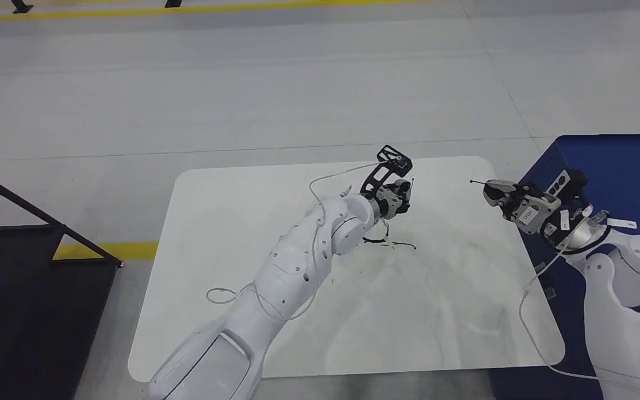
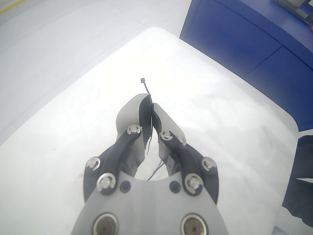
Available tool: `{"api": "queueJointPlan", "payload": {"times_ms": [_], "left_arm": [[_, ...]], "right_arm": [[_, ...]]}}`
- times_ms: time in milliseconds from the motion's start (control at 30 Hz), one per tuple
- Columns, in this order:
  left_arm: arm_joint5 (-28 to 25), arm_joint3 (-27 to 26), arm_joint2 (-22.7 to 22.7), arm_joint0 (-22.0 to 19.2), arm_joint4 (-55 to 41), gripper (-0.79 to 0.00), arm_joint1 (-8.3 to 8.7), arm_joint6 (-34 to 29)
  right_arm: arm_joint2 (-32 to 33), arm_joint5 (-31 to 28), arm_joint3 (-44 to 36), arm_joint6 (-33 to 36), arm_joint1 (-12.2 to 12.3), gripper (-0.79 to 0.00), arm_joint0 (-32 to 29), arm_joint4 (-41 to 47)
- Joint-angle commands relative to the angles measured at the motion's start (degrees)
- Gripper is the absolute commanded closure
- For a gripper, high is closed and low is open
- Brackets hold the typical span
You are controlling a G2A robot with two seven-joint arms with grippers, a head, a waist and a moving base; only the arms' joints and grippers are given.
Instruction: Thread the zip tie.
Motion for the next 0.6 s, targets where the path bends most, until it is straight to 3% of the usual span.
{"api": "queueJointPlan", "payload": {"times_ms": [0,100,267,433,567], "left_arm": [[0.0,0.0,0.0,0.0,0.0,0.000,0.00,0.0],[10.0,-2.4,2.1,1.3,6.3,0.000,-0.45,3.8],[20.7,-11.5,0.7,4.8,1.8,0.000,-1.80,11.9],[22.3,-19.3,-0.5,10.1,-3.0,0.000,-2.24,17.5],[22.3,-19.6,-0.6,10.3,-3.4,0.000,-2.28,17.2]], "right_arm": [[0.0,0.0,0.0,0.0,0.0,0.000,0.0,0.0],[-0.1,-0.5,-0.4,0.5,0.1,0.000,0.1,0.0],[0.6,-3.9,2.1,4.2,0.9,0.000,0.3,-1.9],[0.6,-3.2,6.2,8.0,1.7,0.000,1.3,-2.9],[0.6,-3.2,6.7,8.2,1.8,0.000,1.5,-3.1]]}}
